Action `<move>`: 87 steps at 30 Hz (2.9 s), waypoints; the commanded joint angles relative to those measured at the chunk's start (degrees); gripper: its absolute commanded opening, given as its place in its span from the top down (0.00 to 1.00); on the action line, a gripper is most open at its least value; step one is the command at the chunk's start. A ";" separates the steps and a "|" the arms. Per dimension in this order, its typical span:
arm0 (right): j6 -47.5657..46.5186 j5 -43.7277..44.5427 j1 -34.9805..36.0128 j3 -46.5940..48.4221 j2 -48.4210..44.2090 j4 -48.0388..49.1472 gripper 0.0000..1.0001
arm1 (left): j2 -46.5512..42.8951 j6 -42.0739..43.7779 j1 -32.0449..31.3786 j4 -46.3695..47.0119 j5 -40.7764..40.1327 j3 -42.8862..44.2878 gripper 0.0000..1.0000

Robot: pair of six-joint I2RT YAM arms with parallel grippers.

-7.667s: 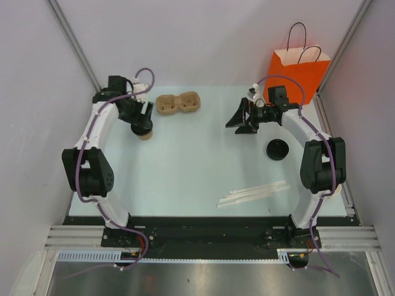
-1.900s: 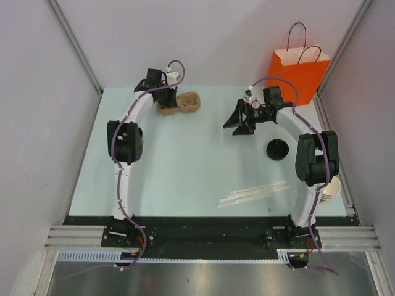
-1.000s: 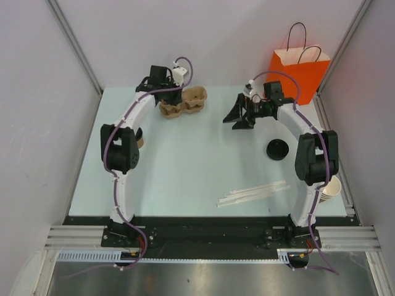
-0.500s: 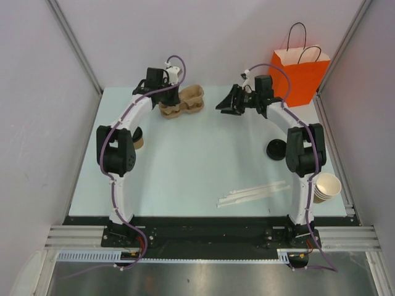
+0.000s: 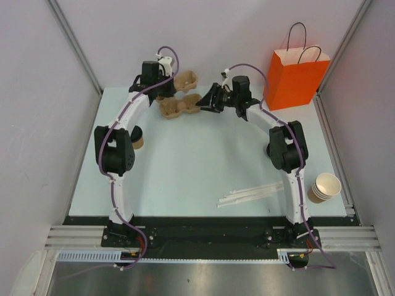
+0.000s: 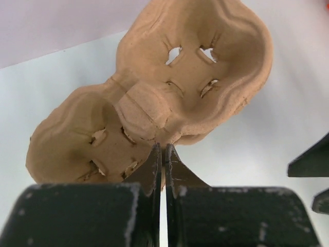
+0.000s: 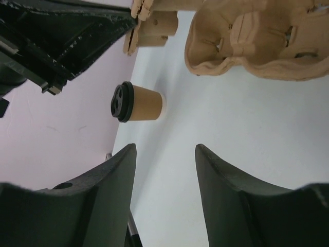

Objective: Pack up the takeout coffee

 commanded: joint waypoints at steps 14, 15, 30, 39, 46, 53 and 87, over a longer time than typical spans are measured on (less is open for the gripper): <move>0.99 11.86 2.78 9.73 3.40 7.49 0.54 | -7.95 -26.17 0.61 7.34 6.12 -9.82 1.00; 0.99 12.39 2.95 9.82 3.58 7.22 0.56 | -8.13 -26.70 0.61 7.61 6.30 -10.27 1.00; 2.65 11.69 6.03 7.71 4.28 8.80 0.61 | -11.20 -36.55 1.49 12.27 11.22 -15.28 1.00; 3.89 11.16 7.09 6.75 4.81 10.03 0.66 | -11.03 -37.78 1.66 13.76 12.97 -15.72 1.00; 3.71 11.07 7.09 6.48 5.51 10.56 0.78 | -10.85 -38.84 1.75 15.69 15.09 -16.16 1.00; 6.70 9.15 6.74 5.69 5.60 14.33 1.00 | -11.12 -39.89 1.75 17.10 16.49 -17.30 1.00; 9.51 9.58 2.17 3.67 3.93 15.04 1.00 | -16.30 -25.66 6.94 8.93 15.69 -16.42 1.00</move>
